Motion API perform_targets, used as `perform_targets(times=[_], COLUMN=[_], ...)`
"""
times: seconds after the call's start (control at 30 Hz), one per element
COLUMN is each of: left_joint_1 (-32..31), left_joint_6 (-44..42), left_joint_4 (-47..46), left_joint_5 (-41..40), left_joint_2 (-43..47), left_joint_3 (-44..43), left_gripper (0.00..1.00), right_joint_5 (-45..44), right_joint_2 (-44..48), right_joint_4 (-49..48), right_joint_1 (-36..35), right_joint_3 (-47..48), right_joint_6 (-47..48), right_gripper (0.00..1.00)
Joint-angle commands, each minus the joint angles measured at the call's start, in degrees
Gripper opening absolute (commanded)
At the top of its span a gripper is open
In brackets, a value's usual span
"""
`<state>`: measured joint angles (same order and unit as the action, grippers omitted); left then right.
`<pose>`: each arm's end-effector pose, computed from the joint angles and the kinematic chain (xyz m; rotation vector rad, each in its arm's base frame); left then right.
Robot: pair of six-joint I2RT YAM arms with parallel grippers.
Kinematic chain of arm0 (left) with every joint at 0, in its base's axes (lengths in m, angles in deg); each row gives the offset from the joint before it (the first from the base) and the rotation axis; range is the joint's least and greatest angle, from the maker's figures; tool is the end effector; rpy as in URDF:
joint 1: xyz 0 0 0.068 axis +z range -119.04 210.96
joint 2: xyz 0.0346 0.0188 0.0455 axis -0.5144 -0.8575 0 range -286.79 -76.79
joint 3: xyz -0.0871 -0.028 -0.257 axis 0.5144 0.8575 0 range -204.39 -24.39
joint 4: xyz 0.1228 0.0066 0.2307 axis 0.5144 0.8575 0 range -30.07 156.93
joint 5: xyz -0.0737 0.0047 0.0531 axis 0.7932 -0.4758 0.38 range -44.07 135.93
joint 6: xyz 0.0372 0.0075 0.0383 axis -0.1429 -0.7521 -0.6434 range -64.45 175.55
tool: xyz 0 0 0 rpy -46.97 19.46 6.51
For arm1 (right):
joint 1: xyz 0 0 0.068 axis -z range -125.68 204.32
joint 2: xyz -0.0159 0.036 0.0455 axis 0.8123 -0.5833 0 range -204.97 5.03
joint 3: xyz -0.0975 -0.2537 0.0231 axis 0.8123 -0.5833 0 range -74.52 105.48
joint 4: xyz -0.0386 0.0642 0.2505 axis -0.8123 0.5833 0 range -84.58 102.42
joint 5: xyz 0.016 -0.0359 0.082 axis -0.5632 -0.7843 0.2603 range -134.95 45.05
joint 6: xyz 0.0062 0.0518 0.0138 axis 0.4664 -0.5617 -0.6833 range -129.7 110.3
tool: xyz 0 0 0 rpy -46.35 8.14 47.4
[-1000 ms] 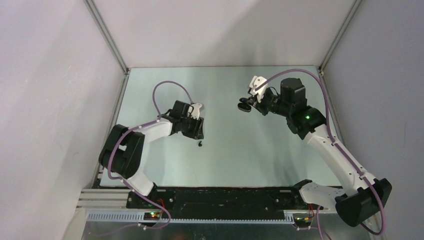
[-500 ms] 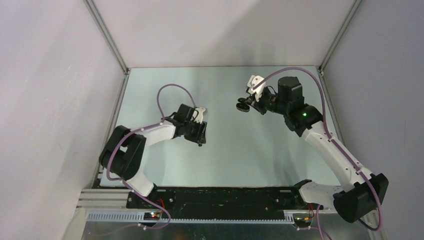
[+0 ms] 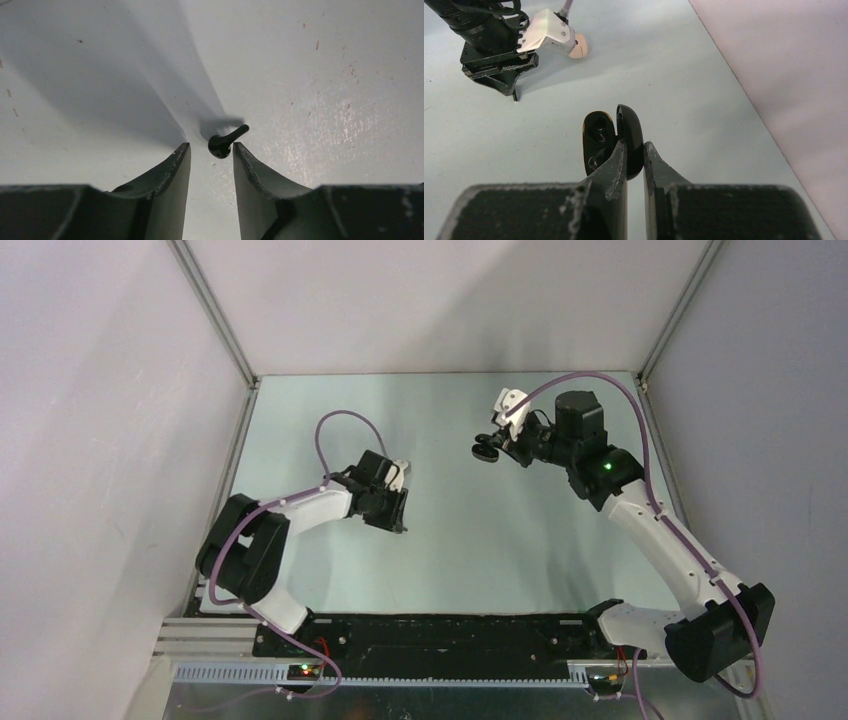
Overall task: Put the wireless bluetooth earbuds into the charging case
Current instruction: Pick up the earbud from the center of the board.
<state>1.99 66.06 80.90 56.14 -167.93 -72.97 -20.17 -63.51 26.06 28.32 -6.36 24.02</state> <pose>0.2550 -0.1483 0.1583 0.4950 2.6872 -0.4468 0.2344 0.1309 0.3793 -1.1913 1.5006 0.3276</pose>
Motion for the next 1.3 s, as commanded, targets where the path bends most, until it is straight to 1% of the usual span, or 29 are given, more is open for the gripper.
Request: perform_targets(times=[0.0,0.2,0.27,0.33,0.5,0.63,0.67,0.7,0.73,0.8,0.9,1.03,1.17,1.27], left_joint_1=[-1.47,-2.87,-2.86,-2.91,-2.93,-2.93,-2.87,-2.86,-2.87,-2.84,-2.71,-2.23,-1.91,-1.75], left_joint_6=[-1.07,-1.93,-2.05,-2.18,-2.35,-3.13,-3.30,-3.78,-3.98,-4.59,-6.41,-9.77,-15.77,-18.38], left_joint_4=[3.40,4.26,4.58,4.83,5.62,6.18,6.23,6.22,6.20,6.18,6.15,6.14,6.17,7.48], left_joint_5=[0.63,1.01,1.23,1.20,0.23,0.43,0.46,0.48,0.21,-0.41,-1.01,-3.21,-5.50,-6.81], left_joint_2=[-1.43,-2.73,-3.53,-4.04,-4.81,-5.37,-5.24,-4.81,-4.43,-2.21,0.79,7.18,14.10,17.88], left_joint_3=[-1.60,-2.70,-3.29,-3.83,-4.57,-5.58,-5.85,-5.97,-6.22,-6.46,-6.47,-6.04,-6.87,-8.97], left_gripper=[0.41,0.39,0.34,0.32,0.28,0.17,0.12,0.10,0.03,0.00,0.00,0.00,0.00,0.00], right_joint_5=[1.16,1.66,1.71,1.73,1.56,1.51,1.46,1.43,1.42,1.51,2.20,1.79,-0.51,-5.10], right_joint_2=[-0.26,-0.57,-0.67,-0.76,-0.73,-0.65,-0.66,-0.65,-0.64,-0.71,-0.92,-1.72,-3.50,-4.91], right_joint_4=[-2.85,-2.73,-2.96,-3.08,-3.07,-2.85,-2.81,-2.81,-2.56,-1.92,-0.87,0.16,0.28,-2.16], right_joint_1=[0.46,0.93,1.00,1.02,1.11,1.17,1.16,1.19,1.27,1.41,1.66,1.07,-2.09,-4.48], right_joint_3=[2.81,2.77,2.79,2.81,2.81,2.77,2.77,2.77,2.77,2.77,2.77,2.77,2.68,1.72], right_joint_6=[0.43,0.18,0.09,0.10,0.22,0.04,0.08,0.06,0.04,-0.03,-0.60,-1.85,-0.02,0.60], right_gripper=[0.00,0.00,0.00,0.00,0.00,0.00,0.00,0.00,0.00,0.00,0.00,0.00,0.00,0.00])
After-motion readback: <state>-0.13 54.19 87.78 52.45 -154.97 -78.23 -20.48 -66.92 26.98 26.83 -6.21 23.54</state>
